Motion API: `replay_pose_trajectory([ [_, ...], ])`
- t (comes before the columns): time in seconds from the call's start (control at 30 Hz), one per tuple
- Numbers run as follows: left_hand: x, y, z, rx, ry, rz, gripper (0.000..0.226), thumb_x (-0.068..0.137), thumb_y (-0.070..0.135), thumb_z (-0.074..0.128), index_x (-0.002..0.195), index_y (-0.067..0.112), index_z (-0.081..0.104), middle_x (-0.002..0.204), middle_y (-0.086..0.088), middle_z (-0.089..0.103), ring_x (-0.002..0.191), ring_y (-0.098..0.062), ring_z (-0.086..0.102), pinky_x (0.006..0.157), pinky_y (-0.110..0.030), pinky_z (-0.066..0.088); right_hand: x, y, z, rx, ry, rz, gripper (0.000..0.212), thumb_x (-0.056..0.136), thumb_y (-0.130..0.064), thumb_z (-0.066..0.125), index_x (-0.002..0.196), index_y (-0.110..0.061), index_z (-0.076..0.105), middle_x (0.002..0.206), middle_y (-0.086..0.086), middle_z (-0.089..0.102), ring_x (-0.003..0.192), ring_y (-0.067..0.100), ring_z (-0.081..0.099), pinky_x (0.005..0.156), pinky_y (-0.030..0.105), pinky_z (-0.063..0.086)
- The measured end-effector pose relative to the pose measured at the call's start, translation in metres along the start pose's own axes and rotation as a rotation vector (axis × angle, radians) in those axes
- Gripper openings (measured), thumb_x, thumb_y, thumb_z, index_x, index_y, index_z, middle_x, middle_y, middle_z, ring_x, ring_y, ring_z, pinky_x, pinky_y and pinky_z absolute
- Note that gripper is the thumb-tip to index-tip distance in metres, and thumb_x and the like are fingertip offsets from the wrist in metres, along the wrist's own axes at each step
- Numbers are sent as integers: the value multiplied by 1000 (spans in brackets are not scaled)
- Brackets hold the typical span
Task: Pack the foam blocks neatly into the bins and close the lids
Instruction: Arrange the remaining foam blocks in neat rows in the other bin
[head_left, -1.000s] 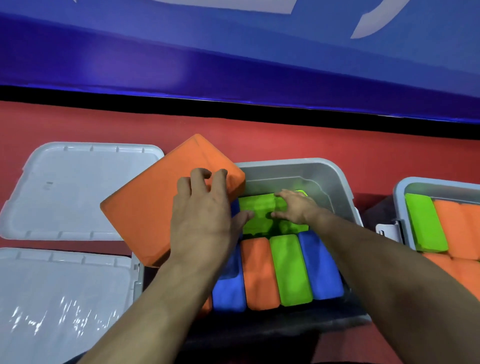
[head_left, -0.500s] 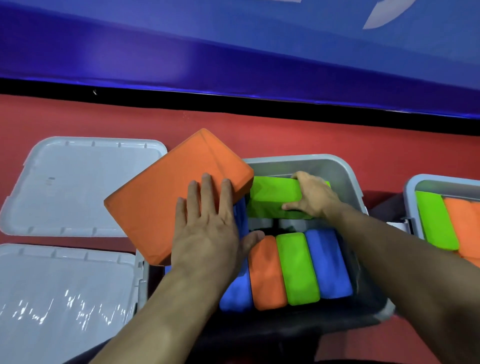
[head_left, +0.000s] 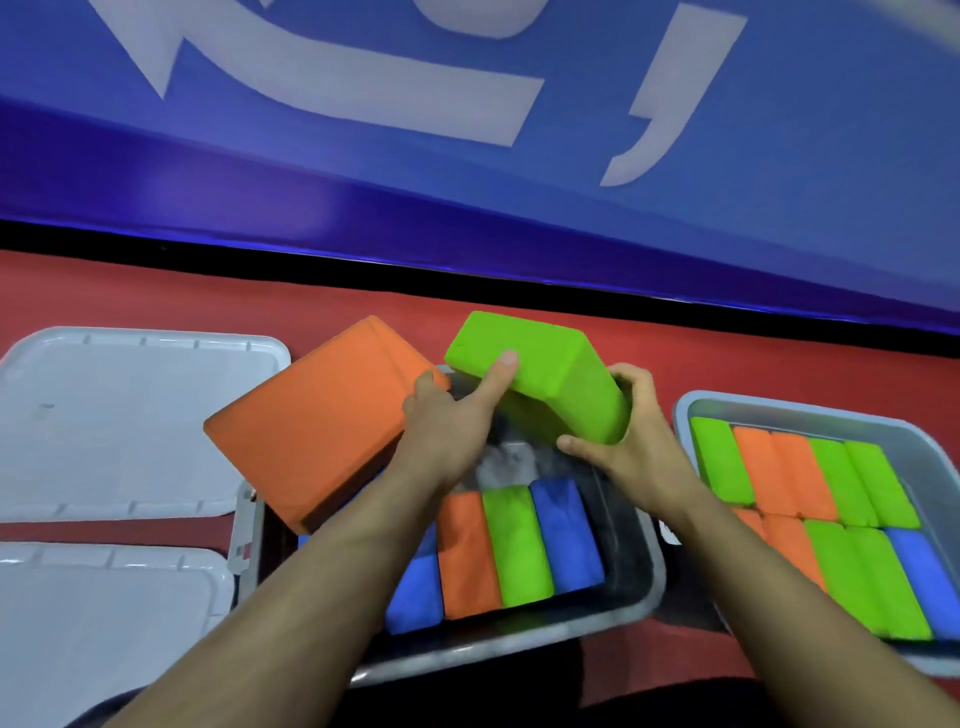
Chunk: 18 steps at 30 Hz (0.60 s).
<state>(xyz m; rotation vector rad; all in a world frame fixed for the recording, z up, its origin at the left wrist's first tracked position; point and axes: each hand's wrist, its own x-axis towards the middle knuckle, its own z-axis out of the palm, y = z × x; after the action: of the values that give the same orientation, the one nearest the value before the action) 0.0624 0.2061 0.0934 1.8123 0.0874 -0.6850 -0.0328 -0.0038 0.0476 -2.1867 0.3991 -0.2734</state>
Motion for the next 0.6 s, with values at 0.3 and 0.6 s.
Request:
replay_pose_trajectory([
  [0.3,-5,-1,4,-389,-319,-38,44,87,51,72,119,21,69,110,-3,78,100,-24,76,82,-48,63,-24,-49,-9,376,-410,203,79,67,-72,78,117,-17,50,133,-2,63,124,4,57,99,23,45],
  [0.6,19,-32,17,-101,-201,248,71,58,75,83,116,36,69,110,0,76,105,-20,73,92,-47,59,-10,-74,12,400,-255,300,58,79,-58,65,125,-22,63,101,2,78,95,18,75,78,31,59],
])
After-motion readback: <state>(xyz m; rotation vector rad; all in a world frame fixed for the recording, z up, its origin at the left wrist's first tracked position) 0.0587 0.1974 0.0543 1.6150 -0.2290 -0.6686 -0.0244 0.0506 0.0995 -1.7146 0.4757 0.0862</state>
